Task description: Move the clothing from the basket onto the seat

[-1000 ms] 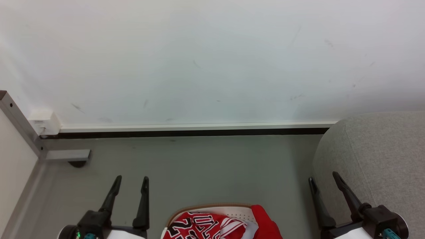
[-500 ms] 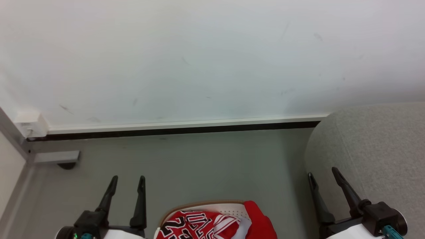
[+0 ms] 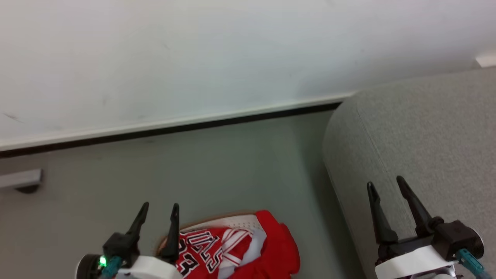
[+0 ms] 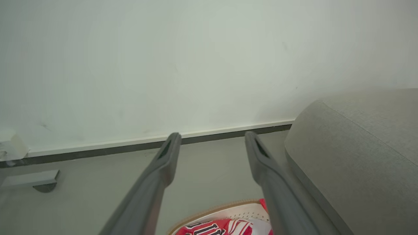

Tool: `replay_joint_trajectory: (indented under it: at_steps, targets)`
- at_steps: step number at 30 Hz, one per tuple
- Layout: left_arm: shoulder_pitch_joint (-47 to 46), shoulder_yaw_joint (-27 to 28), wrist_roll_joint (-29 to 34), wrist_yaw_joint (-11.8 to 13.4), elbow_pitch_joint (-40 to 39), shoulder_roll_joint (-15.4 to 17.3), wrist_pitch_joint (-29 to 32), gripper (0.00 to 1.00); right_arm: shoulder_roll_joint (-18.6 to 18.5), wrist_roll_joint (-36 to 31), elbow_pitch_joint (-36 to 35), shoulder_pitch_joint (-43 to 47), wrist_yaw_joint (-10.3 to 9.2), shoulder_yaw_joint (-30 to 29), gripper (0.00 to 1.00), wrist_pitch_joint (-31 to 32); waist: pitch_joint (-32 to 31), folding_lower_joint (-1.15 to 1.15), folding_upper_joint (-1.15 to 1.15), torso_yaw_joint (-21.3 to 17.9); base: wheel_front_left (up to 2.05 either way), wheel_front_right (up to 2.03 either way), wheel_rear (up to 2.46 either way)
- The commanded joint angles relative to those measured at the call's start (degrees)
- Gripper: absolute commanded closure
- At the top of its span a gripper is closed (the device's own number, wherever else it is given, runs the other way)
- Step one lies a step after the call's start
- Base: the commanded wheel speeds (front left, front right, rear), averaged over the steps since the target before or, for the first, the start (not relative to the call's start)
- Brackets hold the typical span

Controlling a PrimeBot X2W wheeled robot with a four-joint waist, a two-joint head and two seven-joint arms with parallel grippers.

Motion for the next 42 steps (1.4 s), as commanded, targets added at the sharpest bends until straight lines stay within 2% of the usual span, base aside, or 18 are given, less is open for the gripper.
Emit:
replay_joint_trajectory:
  at_steps: [1, 8, 17, 24, 33, 37, 42]
  targets:
    - [-1.37, -0.02, 0.75, -0.19, 0.92, 0.35, -0.02, 0.0, -0.13, 0.45, -0.35, -0.93, -0.12, -0.08, 0.0, 0.03, 3.28, 0.0, 0.0, -2.37, 0.0, 0.0, 0.0]
    - [-9.39, -2.07, 3.36, -1.82, 13.33, 2.22, -0.02, 0.0, 0.61, 1.08, -2.08, -4.92, -0.12, -0.34, 0.0, 0.03, 11.38, 0.0, 0.0, -5.29, 0.0, 0.0, 0.0]
    - [-20.43, -8.54, 9.55, -3.37, 32.51, 5.54, -0.03, 0.0, 1.05, 0.66, -4.58, -9.41, -0.12, -0.8, 0.0, 0.03, 20.34, 0.0, 0.0, -7.48, 0.0, 0.0, 0.0]
    - [-28.65, -12.96, 13.77, -3.47, 45.67, 7.59, 4.59, 0.0, 1.35, 1.61, -6.43, -12.48, -0.12, -1.55, 0.0, 0.03, 27.59, 0.0, 0.0, -9.64, 0.0, 0.0, 0.0]
    - [-34.86, -17.86, 18.11, -3.65, 54.09, 11.27, 9.67, 0.0, 1.46, 3.78, -6.89, -15.13, -0.12, -0.5, 0.0, 0.03, 34.44, 0.0, 0.0, -13.17, 0.0, 0.0, 0.0]
    - [-36.72, -19.09, 19.2, -3.62, 55.53, 12.72, 13.96, 0.0, 1.47, 5.12, -7.06, -15.62, -0.12, -0.34, 0.0, 0.03, 36.77, 0.0, 0.0, -14.39, 0.0, 0.0, 0.0]
    - [-37.97, -23.54, 22.85, -4.57, 56.25, 14.6, 17.65, 0.0, 1.45, 6.15, -6.77, -16.75, -0.12, 1.31, 0.0, 0.03, 39.03, 0.0, 0.0, -15.79, 0.0, 0.0, 0.0]
